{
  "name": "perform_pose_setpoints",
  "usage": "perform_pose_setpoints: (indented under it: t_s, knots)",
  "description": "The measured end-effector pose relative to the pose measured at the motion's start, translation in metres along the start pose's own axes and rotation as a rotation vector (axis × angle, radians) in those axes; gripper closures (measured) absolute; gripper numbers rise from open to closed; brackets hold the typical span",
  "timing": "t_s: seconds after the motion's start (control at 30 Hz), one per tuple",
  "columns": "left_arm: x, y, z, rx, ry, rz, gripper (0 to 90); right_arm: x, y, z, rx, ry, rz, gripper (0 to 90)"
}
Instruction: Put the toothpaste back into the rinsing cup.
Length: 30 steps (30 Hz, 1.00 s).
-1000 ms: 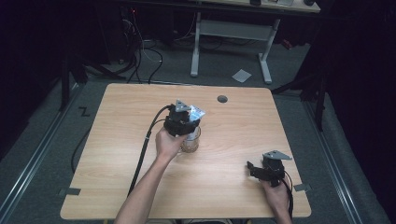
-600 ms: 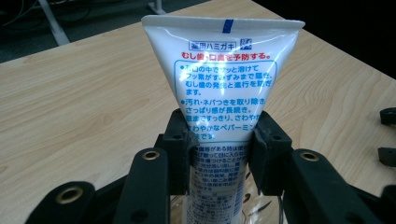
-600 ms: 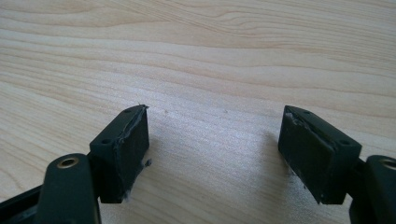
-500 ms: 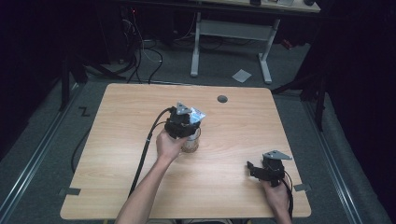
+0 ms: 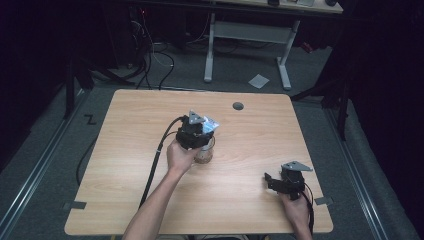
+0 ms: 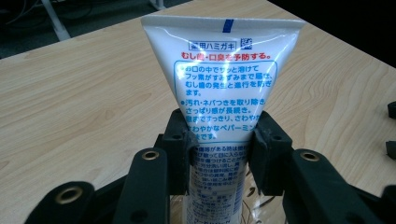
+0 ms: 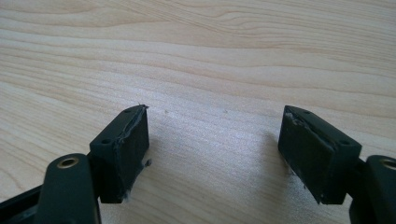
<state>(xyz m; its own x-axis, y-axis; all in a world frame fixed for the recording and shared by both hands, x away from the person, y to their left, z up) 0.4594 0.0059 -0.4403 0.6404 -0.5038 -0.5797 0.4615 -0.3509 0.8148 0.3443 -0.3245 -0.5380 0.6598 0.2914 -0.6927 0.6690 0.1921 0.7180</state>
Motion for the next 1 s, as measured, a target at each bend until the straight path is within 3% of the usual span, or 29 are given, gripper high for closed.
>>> perform_pose_setpoints:
  t_s: [1.0]
  knots:
    - [0.0038, -0.0089, 0.0001, -0.002, 0.012, -0.004, 62.8, -0.0002, -0.0001, -0.0002, 0.001, 0.0, 0.0, 24.6]
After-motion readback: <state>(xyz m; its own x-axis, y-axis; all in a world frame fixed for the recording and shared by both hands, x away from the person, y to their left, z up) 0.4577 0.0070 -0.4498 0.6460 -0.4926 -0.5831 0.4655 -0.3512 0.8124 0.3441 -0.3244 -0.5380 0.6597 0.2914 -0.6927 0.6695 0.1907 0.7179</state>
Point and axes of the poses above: each handheld gripper's, and its own axes: x roughly forward along the jaws, y roughly out of its top, z roughly to its right, the point moved 1 cm from there along x, roughly forward along the jaws, and after that the axes turned 7 degrees about y, right-handed, at the moved point
